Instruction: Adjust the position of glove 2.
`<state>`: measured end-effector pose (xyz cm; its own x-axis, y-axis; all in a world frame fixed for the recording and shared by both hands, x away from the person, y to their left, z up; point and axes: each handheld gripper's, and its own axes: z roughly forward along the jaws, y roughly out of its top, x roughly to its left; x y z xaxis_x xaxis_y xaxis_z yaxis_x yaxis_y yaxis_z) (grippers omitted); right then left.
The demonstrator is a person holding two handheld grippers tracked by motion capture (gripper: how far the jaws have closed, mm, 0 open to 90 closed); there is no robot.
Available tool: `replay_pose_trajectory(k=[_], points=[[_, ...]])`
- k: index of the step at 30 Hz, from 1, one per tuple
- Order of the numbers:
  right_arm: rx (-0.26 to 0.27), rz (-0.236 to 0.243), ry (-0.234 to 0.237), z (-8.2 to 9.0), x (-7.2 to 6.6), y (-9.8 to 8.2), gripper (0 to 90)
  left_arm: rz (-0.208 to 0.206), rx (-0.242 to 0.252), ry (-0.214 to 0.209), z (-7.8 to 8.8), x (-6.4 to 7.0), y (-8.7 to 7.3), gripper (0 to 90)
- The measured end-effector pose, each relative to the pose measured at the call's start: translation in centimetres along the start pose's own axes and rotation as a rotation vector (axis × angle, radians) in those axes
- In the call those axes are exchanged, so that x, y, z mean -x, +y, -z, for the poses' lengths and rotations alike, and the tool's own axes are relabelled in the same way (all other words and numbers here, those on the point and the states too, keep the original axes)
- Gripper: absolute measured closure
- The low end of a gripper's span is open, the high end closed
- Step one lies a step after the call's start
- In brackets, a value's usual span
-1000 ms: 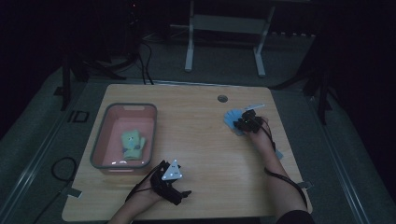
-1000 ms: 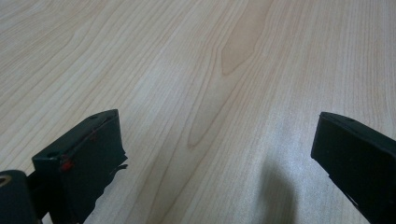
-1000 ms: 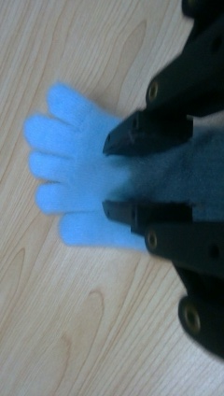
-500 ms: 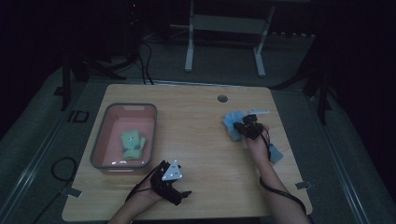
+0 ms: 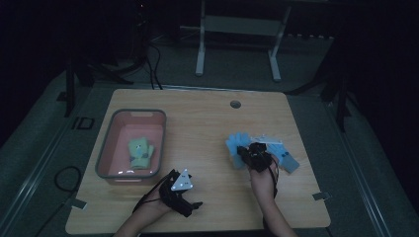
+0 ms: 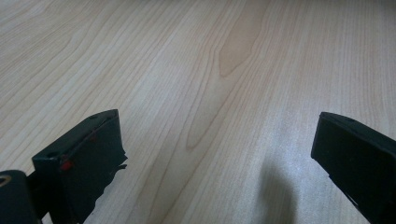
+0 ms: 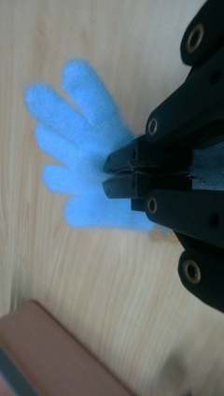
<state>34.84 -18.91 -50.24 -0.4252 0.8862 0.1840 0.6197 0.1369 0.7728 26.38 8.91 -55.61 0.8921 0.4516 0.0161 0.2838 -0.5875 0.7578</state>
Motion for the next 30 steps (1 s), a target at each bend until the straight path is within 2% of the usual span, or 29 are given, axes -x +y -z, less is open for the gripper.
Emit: replay_pose_trajectory(k=[4,7,9,13,18,19,23,27,30], points=[[0.024,-0.030,0.049,-0.1,-1.6,-1.2,87.2,0.009,0.011,-0.008,0.2,-0.2,-0.1,2.6],[0.025,-0.040,0.040,-0.5,-2.8,-2.5,87.2,0.015,0.019,-0.008,0.3,-0.3,-0.1,2.6],[0.009,-0.032,0.016,-1.0,-3.3,-3.2,87.2,0.012,0.016,-0.010,0.3,-0.3,-0.2,2.6],[-0.015,-0.074,-0.010,-1.5,-3.2,-4.4,87.1,-0.001,0.010,-0.007,0.2,-0.1,-0.1,2.6],[-0.030,-0.079,-0.040,-2.2,-3.0,-5.1,85.3,-0.001,0.008,-0.009,0.2,-0.1,-0.1,2.6],[-0.038,-0.074,-0.054,-2.5,-3.0,-5.4,79.7,-0.003,0.008,-0.009,0.2,-0.1,-0.1,2.6],[-0.037,-0.081,-0.052,-2.7,-3.0,-5.6,66.8,-0.005,0.004,-0.008,0.1,-0.1,-0.1,2.6],[-0.026,-0.082,-0.040,-2.3,-2.9,-5.3,61.0,-0.007,0.010,-0.006,0.2,-0.1,-0.1,2.6],[-0.020,-0.074,-0.032,-2.0,-2.9,-5.1,60.8,-0.009,0.007,-0.009,0.2,-0.1,-0.1,2.6]])
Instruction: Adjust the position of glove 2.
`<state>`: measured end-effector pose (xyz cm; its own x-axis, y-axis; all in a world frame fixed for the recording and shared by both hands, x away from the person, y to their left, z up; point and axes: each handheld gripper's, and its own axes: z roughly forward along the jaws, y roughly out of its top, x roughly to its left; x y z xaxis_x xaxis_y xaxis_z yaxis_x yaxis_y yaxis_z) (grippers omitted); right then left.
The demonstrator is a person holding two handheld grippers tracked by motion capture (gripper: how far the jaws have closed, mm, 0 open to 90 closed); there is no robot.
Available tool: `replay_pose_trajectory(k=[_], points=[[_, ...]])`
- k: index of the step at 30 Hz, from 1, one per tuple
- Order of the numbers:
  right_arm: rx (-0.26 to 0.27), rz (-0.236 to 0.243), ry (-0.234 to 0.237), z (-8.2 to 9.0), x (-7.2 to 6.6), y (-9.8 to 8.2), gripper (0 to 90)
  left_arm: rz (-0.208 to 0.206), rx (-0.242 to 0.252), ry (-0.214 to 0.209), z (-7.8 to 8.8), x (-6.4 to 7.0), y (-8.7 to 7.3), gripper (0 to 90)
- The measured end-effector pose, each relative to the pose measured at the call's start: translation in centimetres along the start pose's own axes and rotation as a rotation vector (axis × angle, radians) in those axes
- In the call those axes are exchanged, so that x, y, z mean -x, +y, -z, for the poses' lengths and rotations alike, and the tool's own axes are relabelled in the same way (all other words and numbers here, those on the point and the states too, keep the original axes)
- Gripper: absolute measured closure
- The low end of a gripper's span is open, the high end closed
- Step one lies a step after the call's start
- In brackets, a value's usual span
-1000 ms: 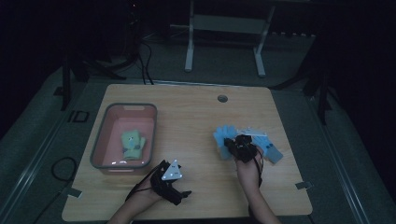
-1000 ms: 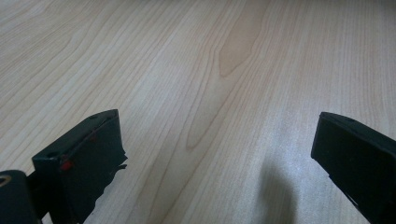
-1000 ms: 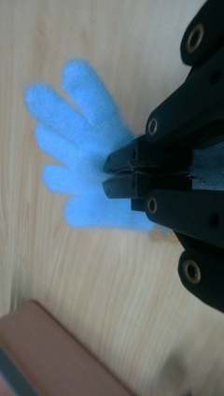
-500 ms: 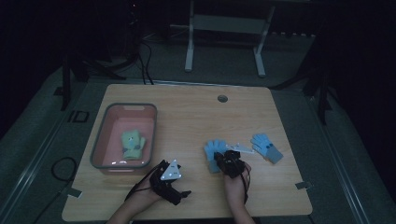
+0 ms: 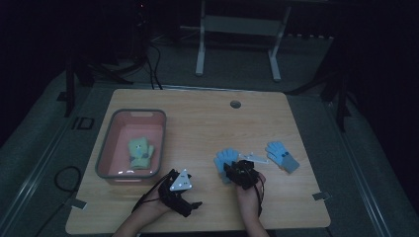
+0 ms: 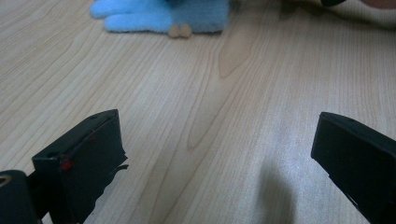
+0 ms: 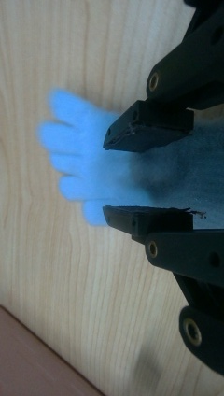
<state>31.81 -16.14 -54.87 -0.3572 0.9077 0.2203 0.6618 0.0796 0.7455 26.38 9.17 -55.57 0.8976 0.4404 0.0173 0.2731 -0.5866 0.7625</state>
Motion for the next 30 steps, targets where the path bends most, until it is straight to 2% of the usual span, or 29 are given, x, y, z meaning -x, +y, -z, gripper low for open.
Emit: replay_pose_trajectory(k=[5,8,9,10,11,13,14,15,16,17,20,26,28,29,30], points=[[0.011,0.058,0.005,1.2,0.9,1.7,64.8,-0.005,-0.004,-0.004,0.0,0.0,0.0,2.6],[0.012,0.116,-0.008,2.0,1.8,2.7,66.0,-0.001,-0.001,-0.005,0.0,0.0,0.0,2.6],[0.012,0.116,-0.008,2.0,1.8,2.7,66.0,-0.001,-0.001,-0.005,0.0,0.0,0.0,2.6],[0.011,0.152,-0.014,2.5,2.6,3.4,66.0,0.002,0.001,-0.005,0.0,0.0,0.0,2.6],[0.014,0.167,-0.008,2.8,3.2,3.6,66.2,0.005,0.002,-0.004,0.0,0.0,0.0,2.6],[0.012,0.177,-0.014,3.1,3.7,3.9,66.8,0.002,0.000,-0.004,0.0,0.0,0.0,2.6],[0.015,0.184,-0.018,3.4,4.3,4.0,66.8,0.003,-0.001,-0.003,0.0,0.0,0.0,2.6],[0.025,0.202,-0.014,4.0,5.5,4.3,66.8,0.004,0.000,-0.004,0.0,0.0,0.0,2.6],[0.028,0.215,-0.029,4.3,6.1,4.4,66.8,0.004,0.000,-0.004,0.0,0.0,0.0,2.6],[0.037,0.224,-0.016,4.6,6.9,4.5,66.7,0.005,0.000,-0.004,0.0,-0.1,0.0,2.6],[0.035,0.253,-0.028,5.3,8.7,4.6,65.8,0.006,0.003,-0.004,0.0,-0.1,0.0,2.6],[0.032,0.289,-0.018,6.5,12.8,4.6,64.3,-0.001,0.002,-0.006,0.0,-0.1,-0.1,2.6],[0.032,0.293,-0.019,6.6,13.3,4.6,64.3,0.001,0.001,-0.005,0.0,-0.1,-0.1,2.6],[0.022,0.301,-0.019,6.9,14.8,4.5,63.0,0.001,0.001,-0.005,-0.1,-0.1,-0.1,2.6],[0.022,0.302,-0.009,6.9,15.3,4.4,62.9,0.004,0.002,-0.007,-0.1,-0.2,-0.1,2.6]])
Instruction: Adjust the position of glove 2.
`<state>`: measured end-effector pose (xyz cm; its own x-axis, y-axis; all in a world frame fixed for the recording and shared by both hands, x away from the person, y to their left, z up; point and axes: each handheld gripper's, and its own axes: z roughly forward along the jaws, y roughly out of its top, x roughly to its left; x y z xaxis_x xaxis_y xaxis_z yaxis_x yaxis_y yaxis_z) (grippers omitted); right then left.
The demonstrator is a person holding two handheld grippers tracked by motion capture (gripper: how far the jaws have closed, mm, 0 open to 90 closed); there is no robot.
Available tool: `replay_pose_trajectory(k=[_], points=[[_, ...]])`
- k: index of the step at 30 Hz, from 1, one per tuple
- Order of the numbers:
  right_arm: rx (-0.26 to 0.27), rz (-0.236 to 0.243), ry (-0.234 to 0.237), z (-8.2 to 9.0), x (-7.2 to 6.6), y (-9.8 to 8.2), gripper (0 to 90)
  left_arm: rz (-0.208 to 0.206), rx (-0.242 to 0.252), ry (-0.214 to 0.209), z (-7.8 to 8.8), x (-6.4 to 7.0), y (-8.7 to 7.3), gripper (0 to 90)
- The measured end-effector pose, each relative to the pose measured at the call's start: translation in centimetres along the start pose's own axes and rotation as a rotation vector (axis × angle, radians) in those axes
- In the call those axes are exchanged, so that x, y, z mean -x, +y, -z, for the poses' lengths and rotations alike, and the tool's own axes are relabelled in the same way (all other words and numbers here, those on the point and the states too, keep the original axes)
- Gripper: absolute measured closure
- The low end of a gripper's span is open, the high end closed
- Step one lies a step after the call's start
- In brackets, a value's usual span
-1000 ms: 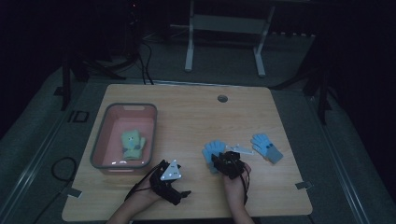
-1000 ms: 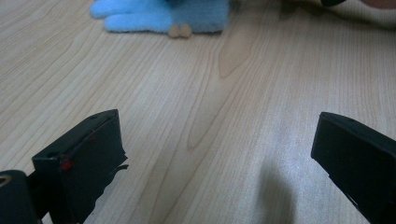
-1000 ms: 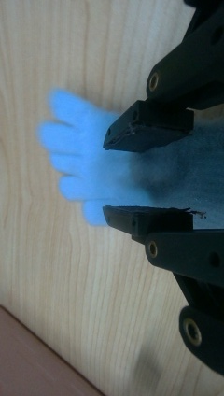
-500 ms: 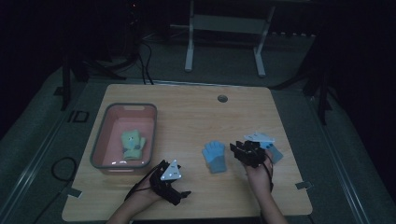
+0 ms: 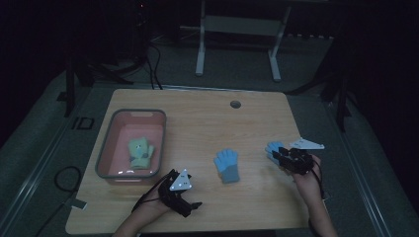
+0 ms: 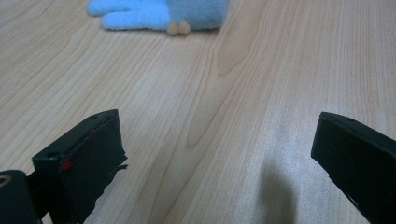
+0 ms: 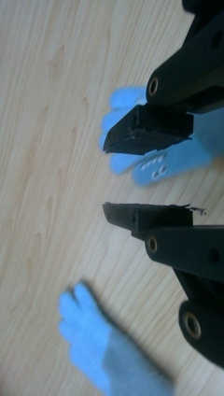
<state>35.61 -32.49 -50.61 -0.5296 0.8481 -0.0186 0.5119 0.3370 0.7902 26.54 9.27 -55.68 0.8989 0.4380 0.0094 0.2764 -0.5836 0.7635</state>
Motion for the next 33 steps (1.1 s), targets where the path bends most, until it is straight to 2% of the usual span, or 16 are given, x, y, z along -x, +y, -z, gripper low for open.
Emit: replay_pose_trajectory(k=[1,2,3,4,6,9,13,14,17,20,21,23,26,28,31,33], points=[[0.000,0.000,0.000,0.0,0.0,0.0,62.9,0.000,0.000,0.000,0.0,0.0,0.0,2.6],[-0.017,0.010,0.029,-0.1,1.1,-0.7,62.8,0.008,0.004,0.001,0.0,-0.1,0.0,2.6],[-0.017,0.010,0.029,-0.1,1.1,-0.7,62.8,0.008,0.004,0.001,0.0,-0.1,0.0,2.6],[-0.036,0.018,0.020,-0.2,2.0,-1.1,62.8,0.007,0.006,0.001,0.0,-0.1,0.0,2.6],[-0.040,0.008,0.035,-0.2,2.8,-1.3,62.1,0.004,0.004,0.002,0.0,0.0,0.0,2.6],[-0.058,0.004,0.024,-0.6,4.0,-1.7,61.2,0.002,0.002,0.002,-0.1,0.0,0.0,2.6],[-0.078,-0.007,0.027,-1.2,4.8,-2.2,60.2,-0.003,-0.003,0.006,-0.2,0.0,-0.1,2.6],[-0.090,-0.009,0.036,-1.8,5.1,-2.6,60.1,0.001,0.001,0.005,-0.1,-0.1,-0.1,2.6],[-0.118,-0.009,0.032,-2.6,5.2,-3.2,59.6,0.007,0.006,0.003,-0.1,-0.2,-0.1,2.6],[-0.108,-0.005,0.029,-2.7,5.2,-3.4,59.9,0.005,0.006,0.004,-0.1,-0.1,-0.1,2.6],[-0.109,0.010,0.019,-2.7,5.0,-3.4,61.4,0.005,0.001,0.004,-0.1,-0.1,-0.1,2.6],[-0.107,0.020,0.018,-2.8,4.8,-3.4,66.9,0.007,-0.001,0.005,-0.1,-0.2,-0.2,2.6],[-0.102,0.006,0.021,-2.8,4.5,-3.5,79.5,0.011,0.007,0.004,0.0,-0.3,-0.2,2.6],[-0.112,0.001,-0.004,-2.8,4.1,-3.4,83.3,0.011,0.009,0.004,0.0,-0.3,-0.2,2.6],[-0.125,-0.047,-0.070,-2.8,3.1,-2.9,85.7,0.007,0.006,0.003,-0.1,-0.2,-0.2,2.6],[-0.101,-0.102,-0.083,-2.5,2.1,-2.4,86.4,0.006,0.000,0.001,-0.1,-0.2,-0.2,2.6]])
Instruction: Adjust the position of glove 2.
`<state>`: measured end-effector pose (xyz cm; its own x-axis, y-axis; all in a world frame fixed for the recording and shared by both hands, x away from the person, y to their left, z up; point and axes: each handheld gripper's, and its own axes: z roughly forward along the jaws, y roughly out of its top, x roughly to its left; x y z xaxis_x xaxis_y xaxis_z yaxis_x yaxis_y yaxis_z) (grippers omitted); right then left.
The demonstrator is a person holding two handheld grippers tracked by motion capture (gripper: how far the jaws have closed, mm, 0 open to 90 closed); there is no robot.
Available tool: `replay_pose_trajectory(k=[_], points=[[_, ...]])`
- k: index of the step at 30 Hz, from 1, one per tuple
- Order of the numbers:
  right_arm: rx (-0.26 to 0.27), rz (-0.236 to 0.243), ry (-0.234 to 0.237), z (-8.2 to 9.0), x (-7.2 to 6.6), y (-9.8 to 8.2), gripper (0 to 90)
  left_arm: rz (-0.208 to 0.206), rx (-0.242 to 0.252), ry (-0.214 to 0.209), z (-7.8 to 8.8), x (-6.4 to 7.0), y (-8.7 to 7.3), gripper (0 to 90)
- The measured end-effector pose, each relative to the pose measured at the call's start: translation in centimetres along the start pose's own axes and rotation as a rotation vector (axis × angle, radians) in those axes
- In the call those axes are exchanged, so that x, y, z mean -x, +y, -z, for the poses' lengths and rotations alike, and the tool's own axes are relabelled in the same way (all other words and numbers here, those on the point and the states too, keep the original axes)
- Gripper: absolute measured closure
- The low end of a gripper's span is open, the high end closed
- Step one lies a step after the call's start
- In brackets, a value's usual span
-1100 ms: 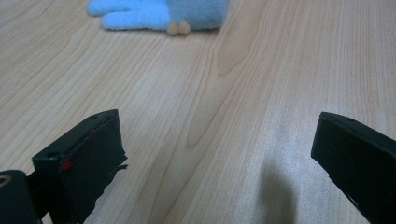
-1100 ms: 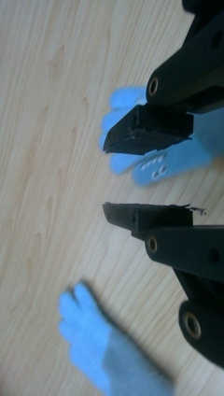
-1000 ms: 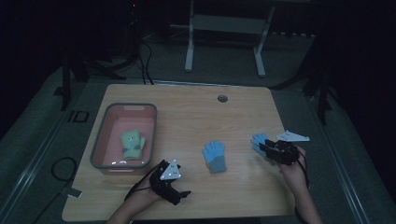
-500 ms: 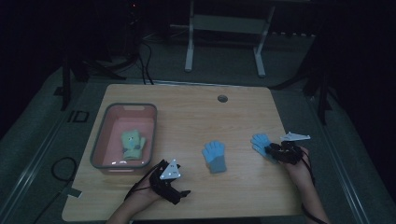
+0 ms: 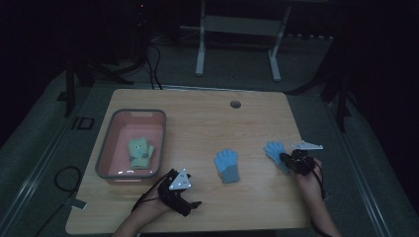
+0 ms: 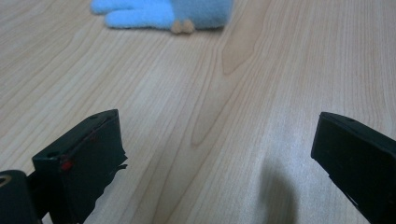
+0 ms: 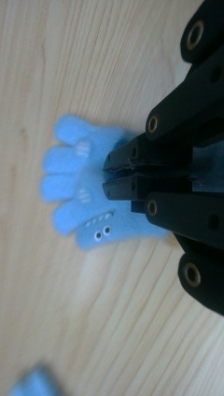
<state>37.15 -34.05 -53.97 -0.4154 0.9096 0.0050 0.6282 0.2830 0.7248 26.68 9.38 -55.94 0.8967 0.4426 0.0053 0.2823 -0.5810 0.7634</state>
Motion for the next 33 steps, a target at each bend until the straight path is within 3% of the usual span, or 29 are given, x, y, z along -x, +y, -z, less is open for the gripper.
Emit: replay_pose_trajectory(k=[5,8,9,10,11,12,13,14,17,18,23,28,33], points=[[0.065,-0.083,-0.009,1.6,-3.3,1.3,86.6,0.001,0.005,0.000,0.1,-0.1,0.0,2.6],[0.074,-0.103,-0.028,2.1,-5.1,1.7,86.6,-0.004,-0.001,-0.001,0.1,0.0,0.0,2.6],[0.074,-0.103,-0.028,2.1,-5.1,1.7,86.6,-0.004,-0.001,-0.001,0.1,0.0,0.0,2.6],[0.086,-0.139,-0.037,2.4,-6.2,1.8,86.6,-0.010,-0.010,-0.001,0.1,0.0,0.0,2.6],[0.086,-0.139,-0.037,2.4,-6.2,1.8,86.6,-0.016,-0.013,-0.002,0.0,0.1,0.0,2.6],[0.100,-0.183,-0.051,2.6,-7.3,1.7,86.6,-0.016,-0.011,-0.004,0.0,0.1,0.0,2.6],[0.100,-0.183,-0.051,2.6,-7.3,1.7,86.6,-0.016,-0.011,-0.004,0.0,0.1,0.0,2.6],[0.096,-0.191,-0.077,2.4,-8.3,1.6,86.6,-0.014,-0.009,-0.004,0.0,0.1,0.1,2.6],[0.085,-0.212,-0.087,2.0,-9.0,1.3,86.6,-0.014,-0.006,-0.005,0.1,0.1,0.1,2.6],[0.071,-0.219,-0.114,1.5,-9.7,1.1,86.5,-0.016,-0.007,-0.005,0.1,0.1,0.1,2.6],[0.045,-0.261,-0.123,0.0,-10.8,0.2,86.2,-0.021,-0.010,-0.008,0.1,0.1,0.1,2.6],[0.023,-0.223,-0.150,-1.2,-11.6,-0.3,83.5,-0.025,-0.007,-0.008,0.2,0.2,0.1,2.6],[0.020,-0.196,-0.151,-1.4,-11.9,-0.4,75.0,-0.020,-0.007,-0.011,0.2,0.1,0.0,2.6]])
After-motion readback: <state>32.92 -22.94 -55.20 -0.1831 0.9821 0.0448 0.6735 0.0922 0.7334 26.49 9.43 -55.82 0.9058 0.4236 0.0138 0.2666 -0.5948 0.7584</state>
